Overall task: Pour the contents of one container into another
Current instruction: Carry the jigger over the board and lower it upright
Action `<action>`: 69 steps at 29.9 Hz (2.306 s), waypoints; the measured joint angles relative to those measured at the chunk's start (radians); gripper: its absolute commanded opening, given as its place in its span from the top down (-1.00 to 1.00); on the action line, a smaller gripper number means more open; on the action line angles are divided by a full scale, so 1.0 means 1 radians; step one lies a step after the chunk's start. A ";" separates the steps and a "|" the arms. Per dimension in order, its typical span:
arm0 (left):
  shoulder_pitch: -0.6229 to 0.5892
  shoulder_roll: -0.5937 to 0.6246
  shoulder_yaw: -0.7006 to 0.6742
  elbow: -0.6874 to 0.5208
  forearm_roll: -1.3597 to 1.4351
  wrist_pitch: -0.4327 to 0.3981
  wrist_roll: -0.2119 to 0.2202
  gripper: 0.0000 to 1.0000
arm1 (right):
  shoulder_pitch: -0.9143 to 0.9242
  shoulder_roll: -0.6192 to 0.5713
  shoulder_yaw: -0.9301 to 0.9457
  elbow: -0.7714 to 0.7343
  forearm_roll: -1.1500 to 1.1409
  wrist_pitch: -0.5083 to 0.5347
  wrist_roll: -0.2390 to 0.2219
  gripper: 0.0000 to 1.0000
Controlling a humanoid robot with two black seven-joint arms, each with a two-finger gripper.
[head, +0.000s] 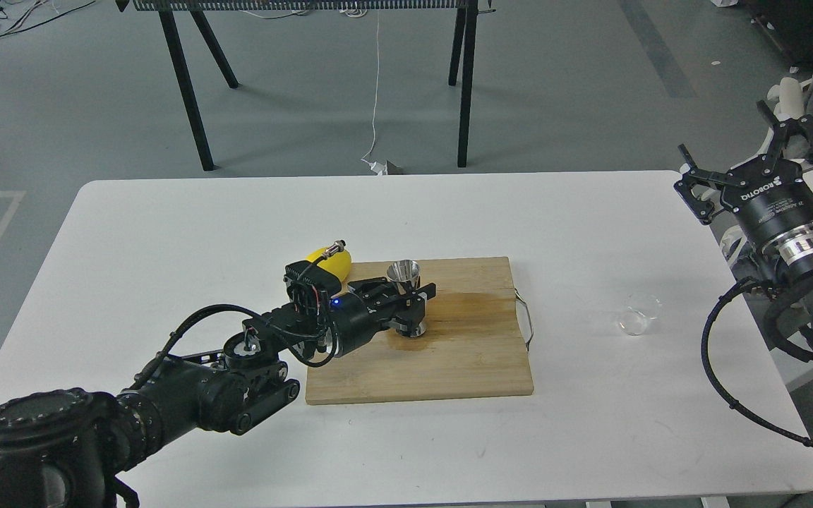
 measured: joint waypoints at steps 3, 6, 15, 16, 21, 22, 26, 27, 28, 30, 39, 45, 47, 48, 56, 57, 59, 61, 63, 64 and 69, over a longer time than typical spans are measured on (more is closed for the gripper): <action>0.000 0.000 0.000 0.000 0.000 0.000 0.000 0.31 | -0.001 0.000 0.000 -0.001 0.000 0.000 0.000 -0.97; 0.000 0.000 0.000 0.000 0.000 0.001 0.000 0.30 | 0.000 0.000 0.000 -0.001 0.000 0.000 0.000 -0.97; -0.001 0.000 0.000 0.000 -0.001 0.003 0.000 0.25 | 0.001 0.000 0.000 0.000 0.000 0.001 0.000 -0.97; -0.001 0.000 0.000 0.000 -0.001 0.004 0.000 0.22 | 0.001 0.000 0.000 0.000 0.000 0.002 0.000 -0.97; 0.001 0.000 0.000 -0.006 -0.001 0.004 0.000 0.09 | -0.003 -0.001 0.000 0.000 0.000 0.002 0.000 -0.97; 0.003 0.000 0.000 -0.010 -0.001 0.004 0.000 0.06 | -0.003 -0.001 0.000 0.000 0.000 0.002 0.000 -0.97; 0.010 0.000 0.000 -0.021 -0.001 0.004 0.000 -0.03 | -0.004 -0.001 0.000 0.000 0.000 0.002 0.000 -0.97; 0.011 0.000 0.000 -0.022 -0.001 0.004 0.000 -0.04 | -0.005 -0.001 0.000 0.000 0.000 0.002 0.000 -0.97; 0.014 0.000 0.000 -0.023 -0.001 0.004 0.000 -0.07 | -0.005 -0.001 0.000 0.000 0.000 0.002 0.000 -0.97; 0.019 0.000 0.000 -0.024 -0.001 0.004 0.000 -0.16 | -0.007 -0.001 0.000 0.001 0.000 0.002 0.000 -0.97; 0.025 0.000 -0.001 -0.062 0.000 0.005 0.000 -0.54 | -0.009 -0.001 0.002 0.002 0.000 0.003 0.000 -0.97; 0.036 0.000 -0.001 -0.063 0.000 0.005 0.000 -0.56 | -0.010 -0.001 0.002 0.002 0.000 0.005 0.000 -0.97; 0.037 0.000 -0.002 -0.063 -0.001 0.005 0.000 -0.58 | -0.010 0.000 0.002 0.002 0.000 0.006 0.000 -0.97; 0.037 0.000 -0.002 -0.063 -0.001 0.005 0.000 -0.58 | -0.010 0.000 0.002 0.002 0.000 0.006 0.000 -0.97; 0.040 0.000 -0.002 -0.063 -0.002 0.005 0.000 -0.59 | -0.010 0.000 0.002 0.002 0.000 0.006 0.000 -0.97; 0.042 0.000 -0.003 -0.063 -0.002 0.005 0.000 -0.59 | -0.010 0.000 0.002 0.002 0.000 0.006 0.000 -0.97; 0.046 0.000 -0.003 -0.063 -0.002 0.005 0.000 -0.59 | -0.010 0.000 0.002 0.002 0.000 0.006 0.000 -0.97; 0.050 0.000 -0.003 -0.063 -0.002 0.005 0.000 -0.59 | -0.010 0.000 0.002 0.002 0.000 0.006 0.000 -0.97; 0.052 0.000 -0.003 -0.063 -0.002 0.005 0.000 -0.59 | -0.010 0.000 0.002 0.002 0.000 0.006 0.000 -0.97; 0.053 0.000 -0.003 -0.063 -0.002 0.005 0.000 -0.59 | -0.010 0.001 0.002 0.002 0.000 0.006 0.000 -0.97; 0.055 0.004 -0.012 -0.063 -0.004 0.005 0.000 -0.59 | -0.010 0.002 0.002 0.002 0.000 0.006 0.000 -0.97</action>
